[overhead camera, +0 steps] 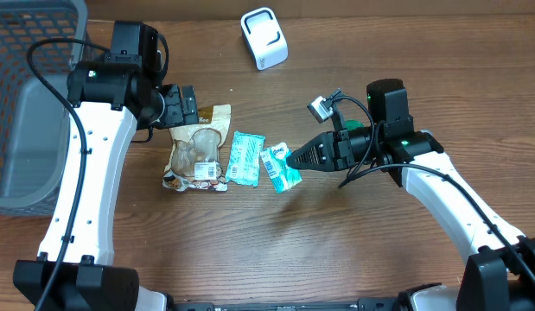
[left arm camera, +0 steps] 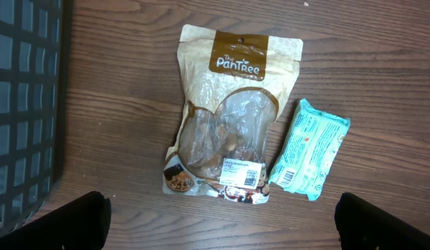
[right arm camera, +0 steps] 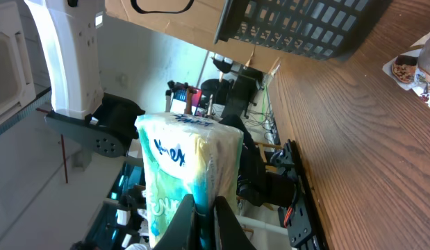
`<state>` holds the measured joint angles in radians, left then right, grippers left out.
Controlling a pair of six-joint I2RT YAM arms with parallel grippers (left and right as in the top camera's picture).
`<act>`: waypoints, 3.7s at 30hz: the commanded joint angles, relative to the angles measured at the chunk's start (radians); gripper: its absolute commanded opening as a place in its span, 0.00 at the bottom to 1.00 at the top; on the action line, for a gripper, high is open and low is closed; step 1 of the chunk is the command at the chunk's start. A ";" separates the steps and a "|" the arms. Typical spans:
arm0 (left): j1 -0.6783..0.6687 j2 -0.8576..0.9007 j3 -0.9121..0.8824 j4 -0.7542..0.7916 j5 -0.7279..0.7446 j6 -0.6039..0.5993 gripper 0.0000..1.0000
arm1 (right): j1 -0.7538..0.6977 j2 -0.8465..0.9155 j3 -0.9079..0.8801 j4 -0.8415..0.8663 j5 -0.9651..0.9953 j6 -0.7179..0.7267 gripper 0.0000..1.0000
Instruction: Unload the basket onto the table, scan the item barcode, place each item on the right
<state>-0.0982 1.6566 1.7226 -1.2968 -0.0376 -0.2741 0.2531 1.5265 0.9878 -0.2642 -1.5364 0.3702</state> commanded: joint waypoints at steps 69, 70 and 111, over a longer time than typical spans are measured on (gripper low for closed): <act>-0.002 0.008 -0.002 0.000 0.005 0.008 1.00 | -0.001 -0.023 -0.005 -0.001 -0.006 0.020 0.04; -0.002 0.008 -0.002 0.000 0.005 0.008 1.00 | 0.000 -0.023 -0.005 -0.008 0.018 0.023 0.04; -0.002 0.008 -0.002 0.000 0.005 0.008 0.99 | 0.252 0.086 -0.007 -0.340 1.353 0.117 0.04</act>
<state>-0.0982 1.6566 1.7226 -1.2964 -0.0376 -0.2741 0.4992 1.5925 0.9867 -0.6067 -0.2314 0.4725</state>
